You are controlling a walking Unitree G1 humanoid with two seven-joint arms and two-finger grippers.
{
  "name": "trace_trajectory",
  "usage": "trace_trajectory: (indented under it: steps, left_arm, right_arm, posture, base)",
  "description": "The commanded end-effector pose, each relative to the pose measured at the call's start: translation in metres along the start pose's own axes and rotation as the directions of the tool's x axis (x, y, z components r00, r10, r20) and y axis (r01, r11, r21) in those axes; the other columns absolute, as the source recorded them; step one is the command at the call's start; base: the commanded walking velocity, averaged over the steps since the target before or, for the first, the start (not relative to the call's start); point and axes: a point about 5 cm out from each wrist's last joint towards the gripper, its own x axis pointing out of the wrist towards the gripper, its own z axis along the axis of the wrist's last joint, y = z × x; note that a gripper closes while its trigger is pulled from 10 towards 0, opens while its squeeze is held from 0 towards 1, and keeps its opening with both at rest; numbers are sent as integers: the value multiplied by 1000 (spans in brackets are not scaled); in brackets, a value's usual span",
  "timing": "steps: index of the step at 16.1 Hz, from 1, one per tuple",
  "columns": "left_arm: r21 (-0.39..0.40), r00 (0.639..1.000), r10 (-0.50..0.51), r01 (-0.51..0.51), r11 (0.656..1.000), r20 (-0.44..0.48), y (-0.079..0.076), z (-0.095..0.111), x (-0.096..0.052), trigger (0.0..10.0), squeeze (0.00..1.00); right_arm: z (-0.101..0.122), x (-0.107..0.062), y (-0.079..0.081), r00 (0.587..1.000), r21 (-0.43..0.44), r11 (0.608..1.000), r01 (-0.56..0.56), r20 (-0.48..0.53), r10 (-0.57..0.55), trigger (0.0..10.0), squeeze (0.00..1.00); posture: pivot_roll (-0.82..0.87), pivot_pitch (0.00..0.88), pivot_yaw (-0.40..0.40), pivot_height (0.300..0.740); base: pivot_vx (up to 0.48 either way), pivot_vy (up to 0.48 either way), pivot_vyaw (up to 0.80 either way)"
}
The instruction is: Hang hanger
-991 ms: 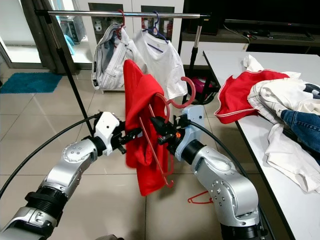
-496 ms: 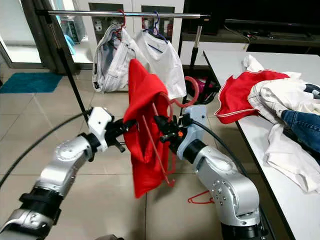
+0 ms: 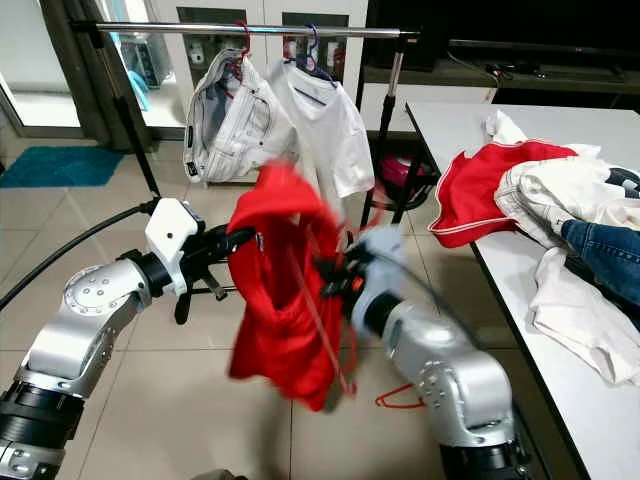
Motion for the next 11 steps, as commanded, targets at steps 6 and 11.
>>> trace_trajectory:
  steps: [6, 11]
  left_arm:
    - [18, 973, -167, 172, 985, -162, -18, -10, -3, 0, 0]
    - [-114, 936, -316, 301, 947, -153, -37, -9, -5, 0, 0]
  right_arm:
    - [26, 15, 0, 979, 329, 944, 38, 177, -102, 10000, 0]
    - [32, 41, 3, 944, 693, 719, 57, 196, -264, 10000, 0]
  posture:
    - [-80, 0, 24, 740]
    - [-67, 0, 42, 740]
  base:
    - [0, 0, 0]
    - [0, 0, 0]
